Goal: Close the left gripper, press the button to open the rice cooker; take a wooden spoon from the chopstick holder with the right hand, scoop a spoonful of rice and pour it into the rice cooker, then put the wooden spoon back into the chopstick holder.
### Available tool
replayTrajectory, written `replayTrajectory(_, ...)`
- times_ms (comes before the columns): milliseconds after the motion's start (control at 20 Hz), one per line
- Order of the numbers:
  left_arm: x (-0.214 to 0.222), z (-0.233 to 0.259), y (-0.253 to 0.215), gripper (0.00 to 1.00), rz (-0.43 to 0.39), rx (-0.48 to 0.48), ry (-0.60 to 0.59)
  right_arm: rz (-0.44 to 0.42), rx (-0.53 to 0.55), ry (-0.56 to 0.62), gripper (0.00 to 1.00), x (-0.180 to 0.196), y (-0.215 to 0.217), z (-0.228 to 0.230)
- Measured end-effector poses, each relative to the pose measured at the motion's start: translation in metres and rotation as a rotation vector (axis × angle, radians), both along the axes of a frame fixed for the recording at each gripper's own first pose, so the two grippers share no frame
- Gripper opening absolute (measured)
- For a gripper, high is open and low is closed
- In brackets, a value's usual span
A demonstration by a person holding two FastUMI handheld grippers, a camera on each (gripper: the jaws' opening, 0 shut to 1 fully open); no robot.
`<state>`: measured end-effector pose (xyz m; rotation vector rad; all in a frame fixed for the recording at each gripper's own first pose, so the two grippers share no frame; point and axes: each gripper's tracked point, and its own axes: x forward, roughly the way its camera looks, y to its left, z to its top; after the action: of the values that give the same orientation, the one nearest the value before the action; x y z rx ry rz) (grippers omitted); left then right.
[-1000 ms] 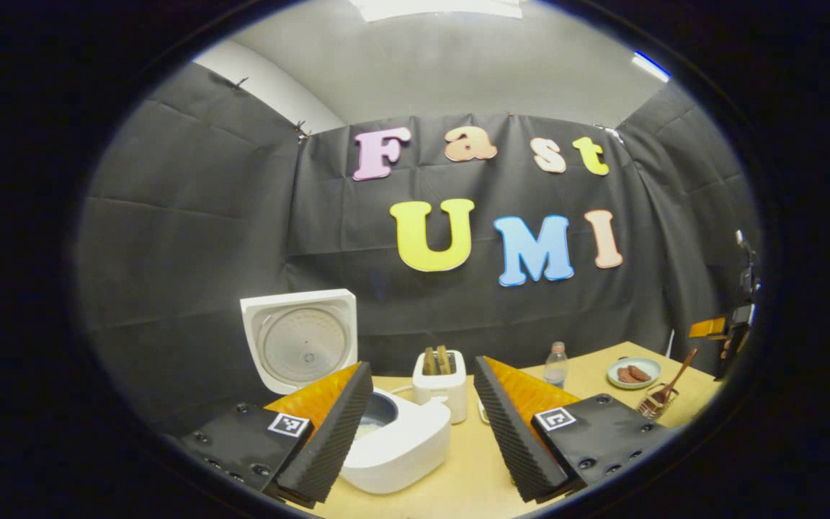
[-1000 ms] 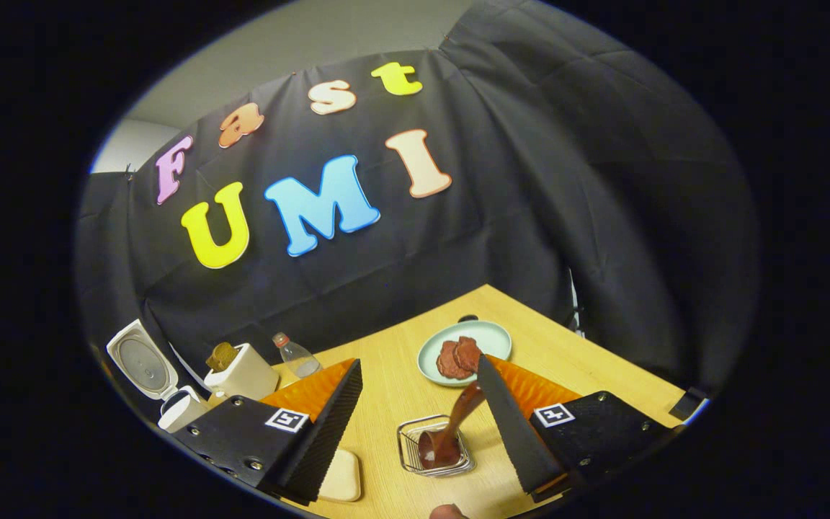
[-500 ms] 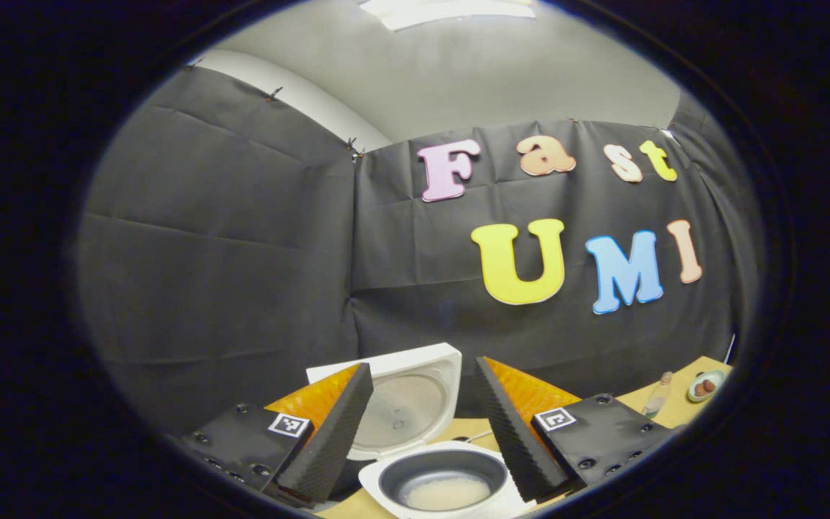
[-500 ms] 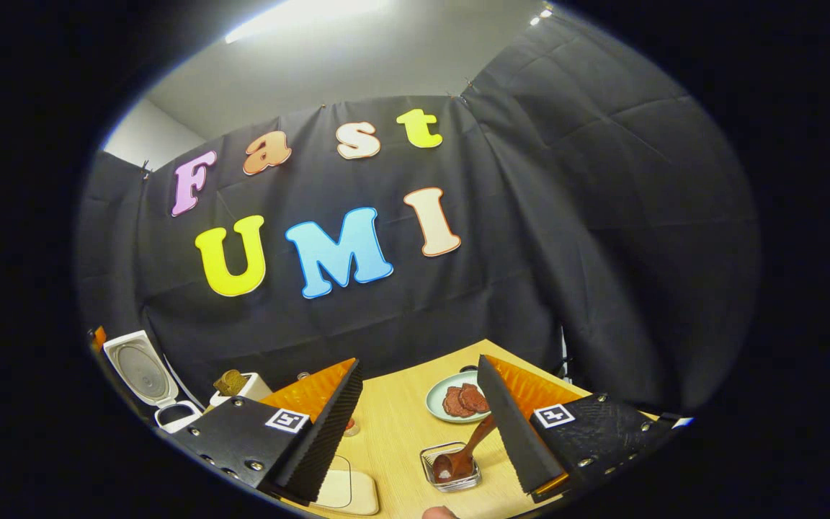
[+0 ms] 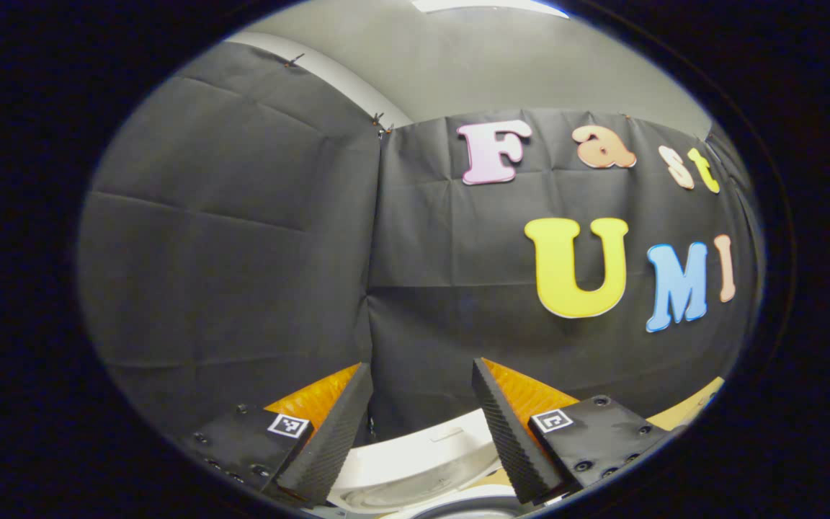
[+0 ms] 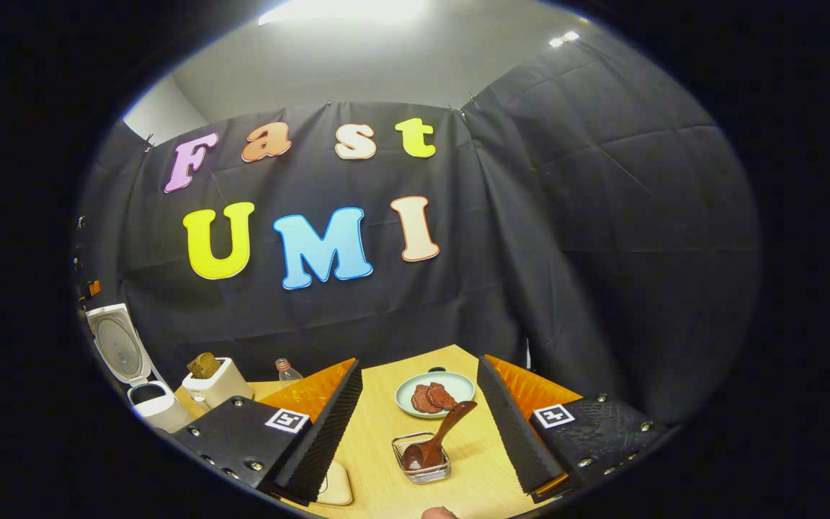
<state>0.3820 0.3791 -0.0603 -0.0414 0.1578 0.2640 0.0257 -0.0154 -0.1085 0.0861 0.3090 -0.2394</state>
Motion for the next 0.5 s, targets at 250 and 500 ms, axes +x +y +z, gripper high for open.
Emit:
replayTrajectory(250, 0.013, -0.039, 0.014, 0.92, 0.046, -0.037, 0.116, -0.004, -0.009, 0.001, 0.97, -0.002, -0.009, 0.008)
replayTrajectory(500, 0.009, -0.047, 0.000, 0.96, 0.064, -0.008, 0.155, 0.043, -0.033, -0.024, 0.97, 0.012, -0.008, 0.023)
